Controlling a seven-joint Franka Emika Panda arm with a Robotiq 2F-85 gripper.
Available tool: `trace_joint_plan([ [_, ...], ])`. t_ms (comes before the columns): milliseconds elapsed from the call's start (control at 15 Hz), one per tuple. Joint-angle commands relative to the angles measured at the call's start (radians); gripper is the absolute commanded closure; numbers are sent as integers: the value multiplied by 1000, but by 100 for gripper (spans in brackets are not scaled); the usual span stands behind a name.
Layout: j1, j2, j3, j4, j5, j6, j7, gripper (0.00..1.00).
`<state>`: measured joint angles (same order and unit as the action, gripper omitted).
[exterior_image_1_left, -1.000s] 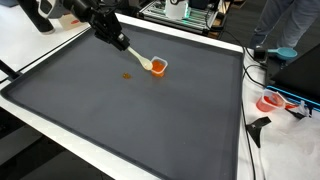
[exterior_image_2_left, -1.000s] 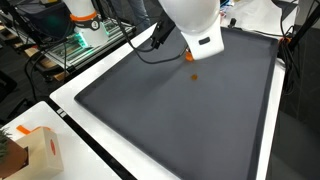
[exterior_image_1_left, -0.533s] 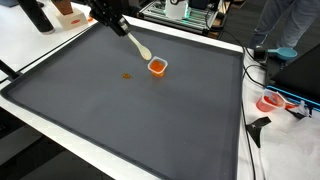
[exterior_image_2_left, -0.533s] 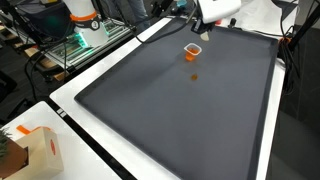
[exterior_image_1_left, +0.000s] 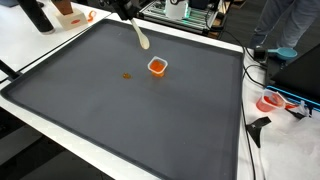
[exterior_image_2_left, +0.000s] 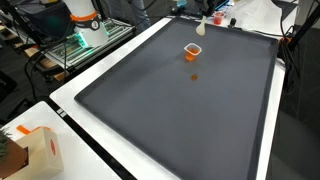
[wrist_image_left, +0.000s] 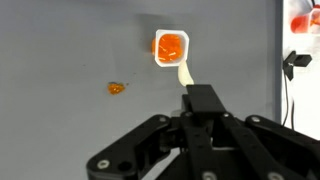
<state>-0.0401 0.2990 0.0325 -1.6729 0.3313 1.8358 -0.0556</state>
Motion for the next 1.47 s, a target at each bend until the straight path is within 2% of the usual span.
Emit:
trace_joint_plan([
  [0, 47, -48, -8, -19, -104, 13, 94, 97],
  [533, 100, -107, -2, -36, -252, 67, 197, 97],
  [1067, 125, -109, 2, -36, -342, 99, 250, 97],
  [1133, 113, -87, 4, -1, -306, 75, 219, 87],
  [1400, 118, -87, 5, -2, -317, 80, 229, 87],
])
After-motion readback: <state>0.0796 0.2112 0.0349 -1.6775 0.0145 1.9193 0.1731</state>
